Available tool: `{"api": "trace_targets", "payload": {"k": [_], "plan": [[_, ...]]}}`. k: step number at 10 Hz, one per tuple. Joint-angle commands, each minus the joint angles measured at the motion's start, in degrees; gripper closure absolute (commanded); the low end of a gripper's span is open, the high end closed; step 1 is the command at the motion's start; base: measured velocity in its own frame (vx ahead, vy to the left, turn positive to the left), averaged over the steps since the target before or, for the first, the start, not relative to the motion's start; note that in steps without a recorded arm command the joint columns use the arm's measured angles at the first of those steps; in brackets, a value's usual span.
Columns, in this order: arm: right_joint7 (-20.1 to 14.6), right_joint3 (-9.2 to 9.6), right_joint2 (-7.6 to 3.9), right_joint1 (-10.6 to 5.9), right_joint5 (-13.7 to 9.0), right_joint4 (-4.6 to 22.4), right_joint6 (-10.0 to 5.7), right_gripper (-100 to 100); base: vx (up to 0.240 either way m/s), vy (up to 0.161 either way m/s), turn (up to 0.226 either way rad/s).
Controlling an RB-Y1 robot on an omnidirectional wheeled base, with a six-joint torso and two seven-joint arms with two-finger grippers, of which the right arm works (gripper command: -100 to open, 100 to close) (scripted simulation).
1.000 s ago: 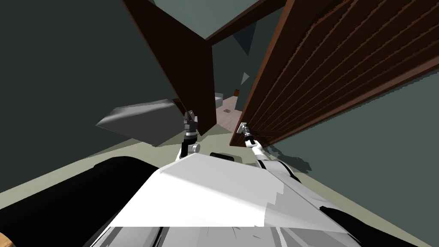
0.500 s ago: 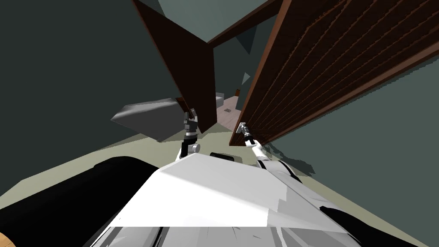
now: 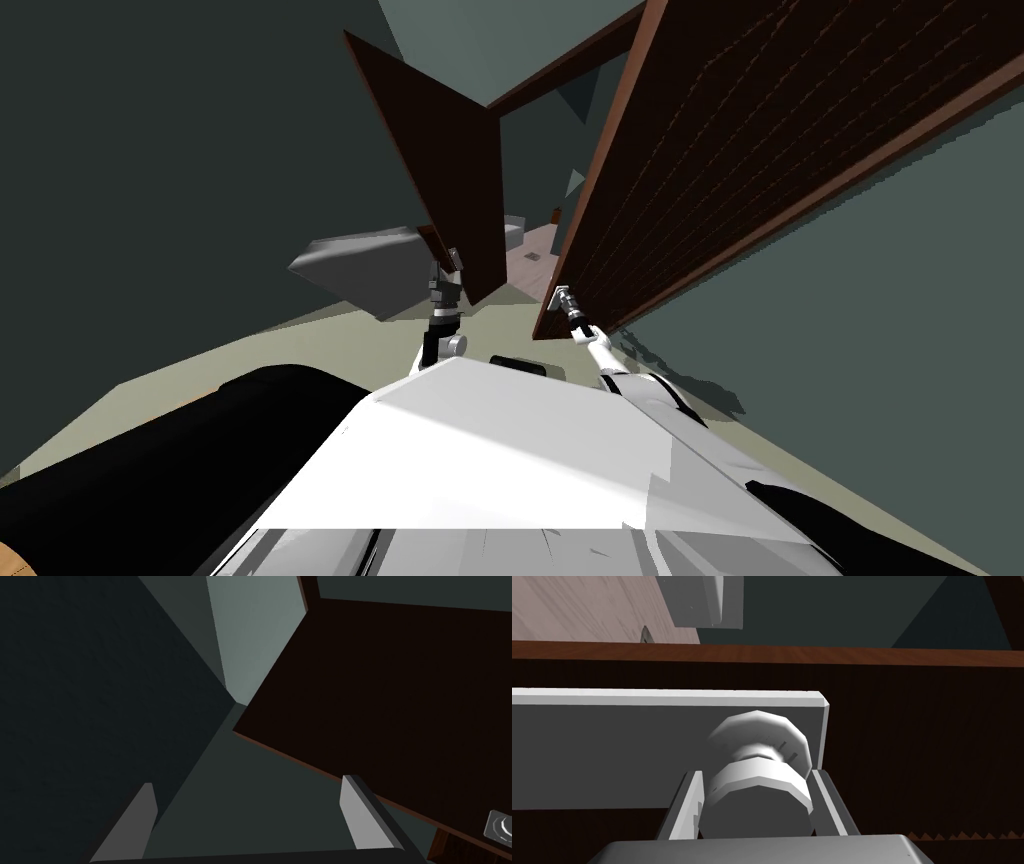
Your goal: Pull the door open
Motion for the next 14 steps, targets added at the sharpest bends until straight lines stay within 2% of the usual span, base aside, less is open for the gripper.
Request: {"api": "trace_targets", "payload": {"k": [1, 3, 4, 5, 7, 13, 14], "plan": [[-0.9, 0.94, -0.12, 0.37, 0.4, -0.9, 0.01, 100, -0.150, -0.119, 0.046], [-1.8, 1.93, -0.37, 0.41, 0.8, -1.2, -0.35, 100, -0.125, -0.112, 0.044], [-1.5, 1.64, -0.35, 0.56, 0.7, -1.2, -0.06, 100, -0.058, -0.056, 0.022], [-2.9, 3.07, -0.88, 0.92, 1.4, -1.8, -0.73, 100, -0.118, -0.091, 0.036], [-3.9, 4.05, -1.32, 1.07, 1.8, -2.2, -1.30, 100, -0.152, -0.138, 0.043], [-9.0, 9.04, -3.59, 1.86, 4.0, -4.4, -4.23, 100, -0.150, -0.152, 0.039], [-8.5, 8.61, -3.33, 1.62, 3.8, -4.2, -3.84, 100, -0.079, -0.080, 0.026]]}}
